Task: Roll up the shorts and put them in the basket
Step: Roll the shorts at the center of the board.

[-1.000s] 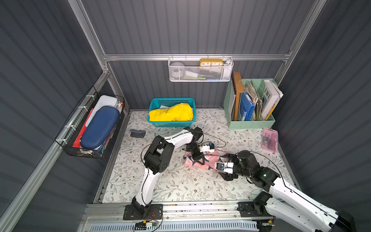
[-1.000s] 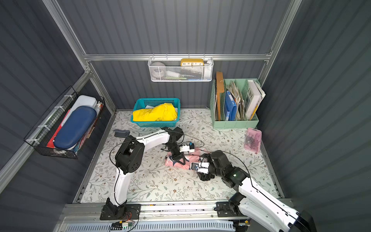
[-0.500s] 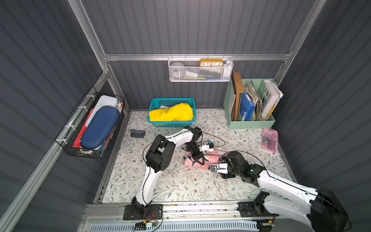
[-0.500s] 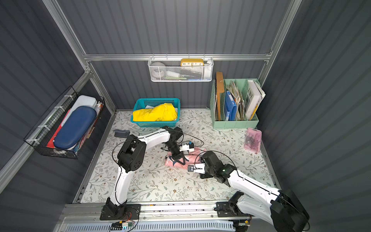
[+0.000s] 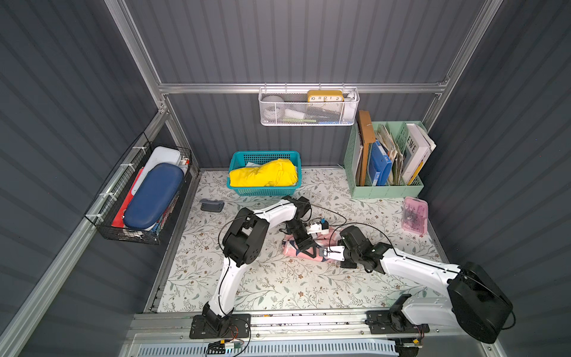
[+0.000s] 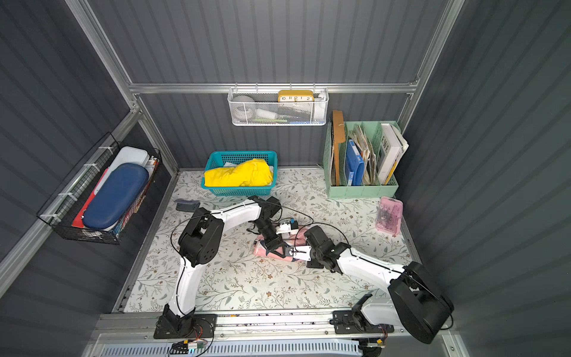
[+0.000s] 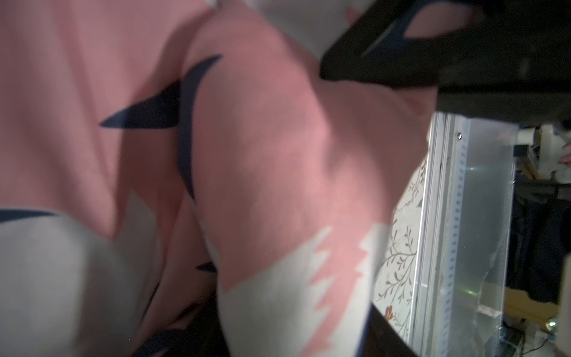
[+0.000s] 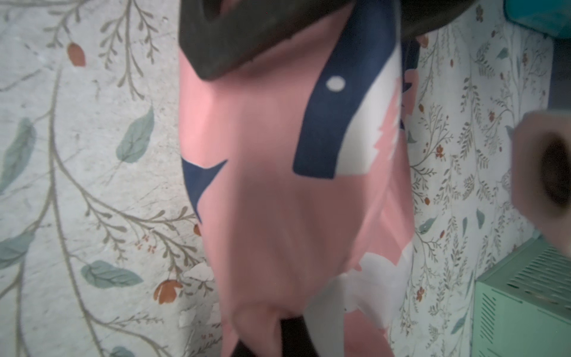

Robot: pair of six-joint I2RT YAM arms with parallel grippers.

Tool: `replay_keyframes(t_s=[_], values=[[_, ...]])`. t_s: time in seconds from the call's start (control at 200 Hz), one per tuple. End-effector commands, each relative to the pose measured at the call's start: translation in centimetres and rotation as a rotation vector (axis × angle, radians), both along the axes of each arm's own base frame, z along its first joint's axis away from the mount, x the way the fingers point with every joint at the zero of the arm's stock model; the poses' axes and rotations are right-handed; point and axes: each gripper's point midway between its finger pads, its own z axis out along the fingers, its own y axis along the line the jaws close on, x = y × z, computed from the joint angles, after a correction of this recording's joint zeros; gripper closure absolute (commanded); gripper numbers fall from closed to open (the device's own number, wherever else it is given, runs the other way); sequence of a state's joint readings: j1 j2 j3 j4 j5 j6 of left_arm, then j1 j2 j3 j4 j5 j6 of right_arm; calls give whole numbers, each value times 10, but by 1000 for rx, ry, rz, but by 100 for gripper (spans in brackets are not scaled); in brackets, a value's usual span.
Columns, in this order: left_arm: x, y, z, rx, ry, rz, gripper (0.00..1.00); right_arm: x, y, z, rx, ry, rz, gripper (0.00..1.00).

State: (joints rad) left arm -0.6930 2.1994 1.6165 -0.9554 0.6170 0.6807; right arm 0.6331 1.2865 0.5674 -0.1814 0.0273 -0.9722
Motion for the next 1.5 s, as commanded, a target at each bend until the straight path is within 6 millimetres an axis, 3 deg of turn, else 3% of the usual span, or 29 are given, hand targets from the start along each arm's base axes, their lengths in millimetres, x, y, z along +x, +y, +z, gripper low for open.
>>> replay_keyframes(t_s=[0.0,0.065,0.075,0.1,0.415,0.51,0.535,0.705,0.935,1.171,1.346,1.496], values=[[15,18,-7,49,-85,46,26,-2,1,1,41,54,-35,100],[21,20,-1,40,-119,73,14,-2,3,3,71,62,-36,100],[21,21,0,39,-121,77,4,-2,3,4,74,63,-38,100],[23,22,2,33,-133,85,0,-2,3,4,78,66,-42,100],[49,39,35,-17,-308,208,0,-6,3,6,124,103,-41,100],[62,41,59,-73,-399,246,0,-13,5,7,154,185,-42,100],[57,46,54,-65,-393,252,0,-14,6,8,163,207,-42,100],[68,64,78,-82,-506,313,0,-29,10,12,190,387,-65,100],[77,70,115,-171,-675,355,0,-31,18,30,311,566,-133,100],[65,80,101,-136,-684,300,0,-34,23,42,363,860,-216,100],[64,73,108,-192,-720,250,0,-33,26,43,389,975,-246,100],[47,62,118,-312,-719,171,0,-26,24,47,424,1050,-297,100]])
